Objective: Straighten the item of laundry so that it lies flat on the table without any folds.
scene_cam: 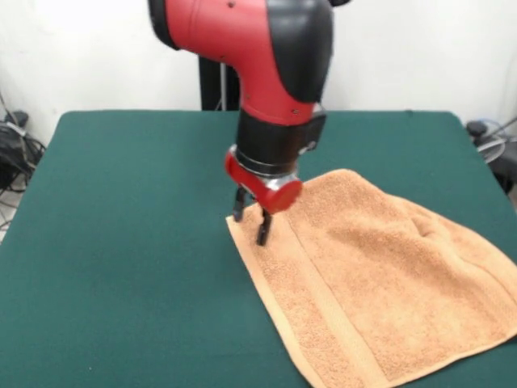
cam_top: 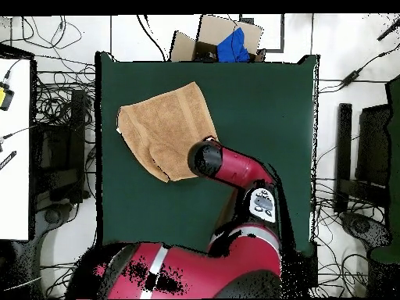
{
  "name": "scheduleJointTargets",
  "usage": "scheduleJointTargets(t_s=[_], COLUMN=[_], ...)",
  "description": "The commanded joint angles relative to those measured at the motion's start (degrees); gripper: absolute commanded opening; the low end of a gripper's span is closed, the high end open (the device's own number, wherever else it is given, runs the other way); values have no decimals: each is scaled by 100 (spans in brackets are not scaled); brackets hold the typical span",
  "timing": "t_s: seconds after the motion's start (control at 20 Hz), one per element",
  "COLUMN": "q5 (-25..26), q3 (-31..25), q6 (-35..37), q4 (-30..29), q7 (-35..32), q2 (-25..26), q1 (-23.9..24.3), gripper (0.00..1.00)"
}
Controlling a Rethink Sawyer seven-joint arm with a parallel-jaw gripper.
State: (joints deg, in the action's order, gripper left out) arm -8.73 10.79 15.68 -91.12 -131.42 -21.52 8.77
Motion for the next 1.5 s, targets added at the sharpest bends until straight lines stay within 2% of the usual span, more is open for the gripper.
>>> scheduleJointTargets(t_s=[0.05, 0.4, 0.65, 0.75, 0.9, 1.15, 1.3, 1.5], q5=[543, 884, 906, 874, 670, 465, 398, 355], q3=[10, -93, -187, -277, -71, -212, -176, -53], q6=[237, 262, 567, 737, 1059, 1396, 2024, 2498], q4=[45, 889, 1223, 1232, 1145, 1107, 1421, 1567], q7=[188, 336, 157, 119, -330, -524, -513, -696], q2=[201, 681, 747, 669, 364, -40, -151, -361], q1=[356, 708, 588, 557, 117, -5, -81, -264], gripper=[100, 100, 100, 100, 100, 100, 100, 100])
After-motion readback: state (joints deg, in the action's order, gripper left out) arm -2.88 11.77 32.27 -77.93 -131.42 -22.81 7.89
